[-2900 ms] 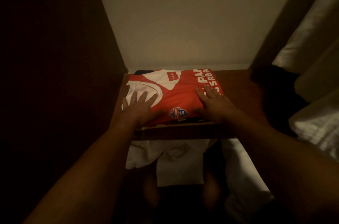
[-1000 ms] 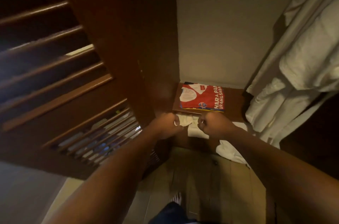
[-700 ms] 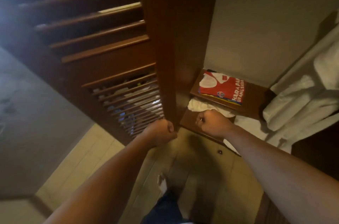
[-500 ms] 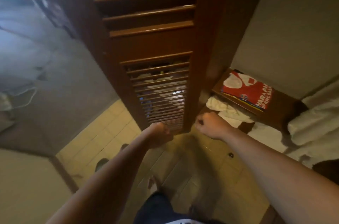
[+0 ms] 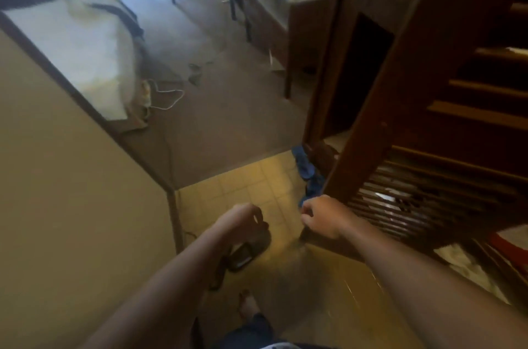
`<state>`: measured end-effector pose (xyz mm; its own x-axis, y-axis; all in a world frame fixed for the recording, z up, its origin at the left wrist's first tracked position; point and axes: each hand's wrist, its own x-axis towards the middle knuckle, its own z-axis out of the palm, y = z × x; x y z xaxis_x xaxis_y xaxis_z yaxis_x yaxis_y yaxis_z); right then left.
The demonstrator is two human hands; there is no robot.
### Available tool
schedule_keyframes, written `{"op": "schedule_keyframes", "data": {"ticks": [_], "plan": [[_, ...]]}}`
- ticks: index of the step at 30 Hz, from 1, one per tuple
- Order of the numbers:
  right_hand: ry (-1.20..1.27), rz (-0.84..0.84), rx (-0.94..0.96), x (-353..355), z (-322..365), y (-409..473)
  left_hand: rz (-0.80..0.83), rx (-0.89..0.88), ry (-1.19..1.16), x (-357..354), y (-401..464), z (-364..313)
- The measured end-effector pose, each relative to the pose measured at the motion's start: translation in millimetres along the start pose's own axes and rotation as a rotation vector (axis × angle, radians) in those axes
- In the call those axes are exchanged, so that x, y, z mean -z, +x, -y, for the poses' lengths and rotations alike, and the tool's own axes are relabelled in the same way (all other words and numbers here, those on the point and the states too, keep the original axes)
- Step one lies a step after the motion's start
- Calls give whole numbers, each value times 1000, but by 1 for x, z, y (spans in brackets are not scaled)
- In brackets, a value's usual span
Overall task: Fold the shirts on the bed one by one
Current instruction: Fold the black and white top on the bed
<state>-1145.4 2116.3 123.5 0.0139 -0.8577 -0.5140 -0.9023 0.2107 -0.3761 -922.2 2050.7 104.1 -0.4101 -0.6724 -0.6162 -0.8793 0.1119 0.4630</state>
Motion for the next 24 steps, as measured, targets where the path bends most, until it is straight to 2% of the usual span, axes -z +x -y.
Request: {"op": "schedule_keyframes", "data": {"ticks": [4,12,20,24], "plan": [[-57,33,40,15,55,71,-48,-25,-11,69,15,40],[-144,-3,228,66,144,193,-161,56,-61,171,54,114],[-232,59,339,131,181,333,-257,154,-179,257,133,141],[-145,88,353,175,190,408,-284,225,-237,305,188,138]]}}
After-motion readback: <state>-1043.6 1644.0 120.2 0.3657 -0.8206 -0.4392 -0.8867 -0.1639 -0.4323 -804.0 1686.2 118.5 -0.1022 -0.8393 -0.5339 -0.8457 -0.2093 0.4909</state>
